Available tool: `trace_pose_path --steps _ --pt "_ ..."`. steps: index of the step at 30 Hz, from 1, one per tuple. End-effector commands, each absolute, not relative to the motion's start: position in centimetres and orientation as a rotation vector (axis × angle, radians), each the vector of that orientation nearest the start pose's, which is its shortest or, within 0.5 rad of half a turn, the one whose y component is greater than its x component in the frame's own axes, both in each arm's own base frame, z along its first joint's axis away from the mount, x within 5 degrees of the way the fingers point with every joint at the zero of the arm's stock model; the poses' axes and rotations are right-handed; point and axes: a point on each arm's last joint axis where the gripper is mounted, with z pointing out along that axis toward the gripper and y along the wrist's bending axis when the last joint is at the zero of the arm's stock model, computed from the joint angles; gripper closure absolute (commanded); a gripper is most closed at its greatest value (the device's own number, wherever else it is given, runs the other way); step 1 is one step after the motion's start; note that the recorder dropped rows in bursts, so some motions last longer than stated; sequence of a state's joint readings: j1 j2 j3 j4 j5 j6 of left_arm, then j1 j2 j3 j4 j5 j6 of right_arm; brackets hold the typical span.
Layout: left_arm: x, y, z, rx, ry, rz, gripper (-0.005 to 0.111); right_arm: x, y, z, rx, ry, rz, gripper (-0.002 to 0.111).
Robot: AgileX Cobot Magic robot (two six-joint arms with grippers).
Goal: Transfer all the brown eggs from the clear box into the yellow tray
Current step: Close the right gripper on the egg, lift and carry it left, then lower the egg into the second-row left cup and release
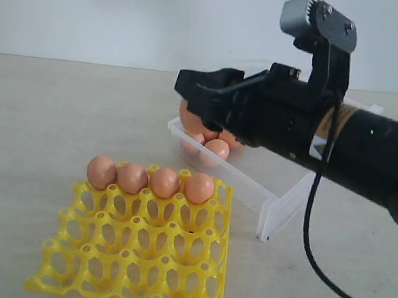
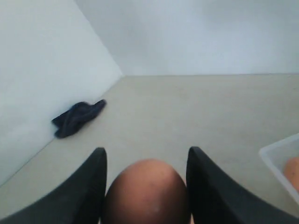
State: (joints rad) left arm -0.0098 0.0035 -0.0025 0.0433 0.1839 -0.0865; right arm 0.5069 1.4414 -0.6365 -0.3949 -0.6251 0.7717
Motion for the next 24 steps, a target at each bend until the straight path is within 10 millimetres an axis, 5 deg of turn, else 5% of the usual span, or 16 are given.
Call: trace_pose_path --steps 1,5,10,16,24 --pt "5.6 0.0 19.7 -0.039 1.662 -0.03 0.103 23.0 17.4 24.4 -0.418 1.709 1.083 0.108" --pt "5.6 0.0 19.7 -0.039 1.662 -0.03 0.103 23.7 19.0 24.5 -0.491 1.607 1.25 0.108" --pt "5.6 0.0 19.7 -0.039 1.662 -0.03 0.103 26.9 21.2 23.6 -0.52 1.558 1.317 0.108" --pt "5.6 0.0 19.7 -0.039 1.662 -0.03 0.103 29.8 25.3 21.5 -0.857 1.523 1.313 0.108" --pt "5.6 0.0 19.7 -0.039 1.662 -0.03 0.103 32.1 29.4 17.8 -1.063 1.625 0.969 0.108"
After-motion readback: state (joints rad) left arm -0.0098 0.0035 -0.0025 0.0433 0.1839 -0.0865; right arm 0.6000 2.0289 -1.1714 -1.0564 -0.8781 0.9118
